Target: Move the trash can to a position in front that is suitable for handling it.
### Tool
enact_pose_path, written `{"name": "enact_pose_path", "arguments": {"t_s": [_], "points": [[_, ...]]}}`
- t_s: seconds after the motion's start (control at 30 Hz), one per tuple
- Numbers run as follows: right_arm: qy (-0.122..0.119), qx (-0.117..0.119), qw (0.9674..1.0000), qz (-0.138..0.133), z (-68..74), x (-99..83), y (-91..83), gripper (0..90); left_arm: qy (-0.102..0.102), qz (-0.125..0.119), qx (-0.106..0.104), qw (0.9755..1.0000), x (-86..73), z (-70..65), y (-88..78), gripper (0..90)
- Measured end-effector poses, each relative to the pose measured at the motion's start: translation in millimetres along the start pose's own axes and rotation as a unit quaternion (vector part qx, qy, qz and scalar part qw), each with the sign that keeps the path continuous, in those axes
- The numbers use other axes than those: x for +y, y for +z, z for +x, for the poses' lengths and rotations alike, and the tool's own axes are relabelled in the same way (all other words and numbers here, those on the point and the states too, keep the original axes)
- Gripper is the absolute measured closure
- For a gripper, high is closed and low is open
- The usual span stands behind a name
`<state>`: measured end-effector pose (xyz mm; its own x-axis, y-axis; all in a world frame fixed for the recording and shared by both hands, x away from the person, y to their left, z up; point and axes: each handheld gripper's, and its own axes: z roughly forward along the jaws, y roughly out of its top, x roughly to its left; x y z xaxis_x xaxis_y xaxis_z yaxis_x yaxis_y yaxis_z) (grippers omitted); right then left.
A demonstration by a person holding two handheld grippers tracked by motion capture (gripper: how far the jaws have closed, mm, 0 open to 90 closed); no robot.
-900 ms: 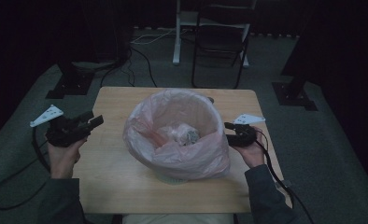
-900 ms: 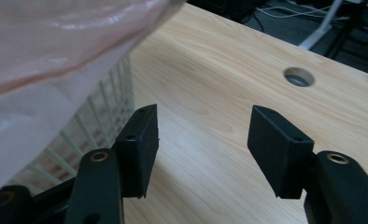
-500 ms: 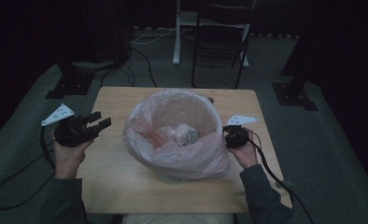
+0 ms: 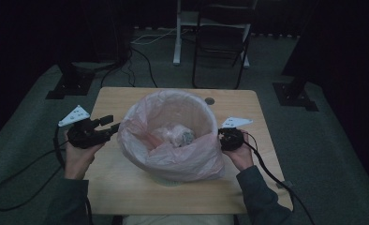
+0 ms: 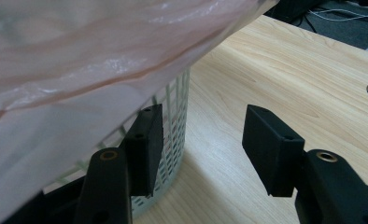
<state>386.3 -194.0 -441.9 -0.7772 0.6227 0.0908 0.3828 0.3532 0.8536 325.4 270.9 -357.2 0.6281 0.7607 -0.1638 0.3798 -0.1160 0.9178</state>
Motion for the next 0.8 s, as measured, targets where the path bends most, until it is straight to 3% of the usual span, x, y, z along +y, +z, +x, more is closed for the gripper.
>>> {"name": "enact_pose_path", "arguments": {"t_s": [0.17, 0.27, 0.43, 0.57, 0.8], "points": [[-0.012, -0.005, 0.9999, 0.002, 8.2, 2.7, 3.3, 49.3, 0.016, 0.004, -0.006, 0.9998, 0.3, 2.0, -9.5, 48.6], [-0.019, -0.004, 0.9998, 0.004, 13.7, 4.3, 5.4, 49.3, 0.017, 0.000, -0.020, 0.9997, -0.6, 4.0, -16.5, 50.2], [-0.030, -0.004, 0.9995, 0.007, 19.5, 6.5, 6.7, 50.2, 0.037, 0.000, -0.041, 0.9985, -2.6, 4.4, -26.1, 50.3], [-0.034, 0.007, 0.9994, 0.007, 26.2, 8.0, 10.5, 51.2, 0.053, 0.002, -0.066, 0.9964, -3.9, 6.9, -39.9, 50.1], [-0.048, 0.022, 0.9986, 0.009, 39.4, 10.8, 19.1, 50.9, 0.060, 0.008, -0.074, 0.9954, -5.4, 13.6, -58.2, 49.1]]}}
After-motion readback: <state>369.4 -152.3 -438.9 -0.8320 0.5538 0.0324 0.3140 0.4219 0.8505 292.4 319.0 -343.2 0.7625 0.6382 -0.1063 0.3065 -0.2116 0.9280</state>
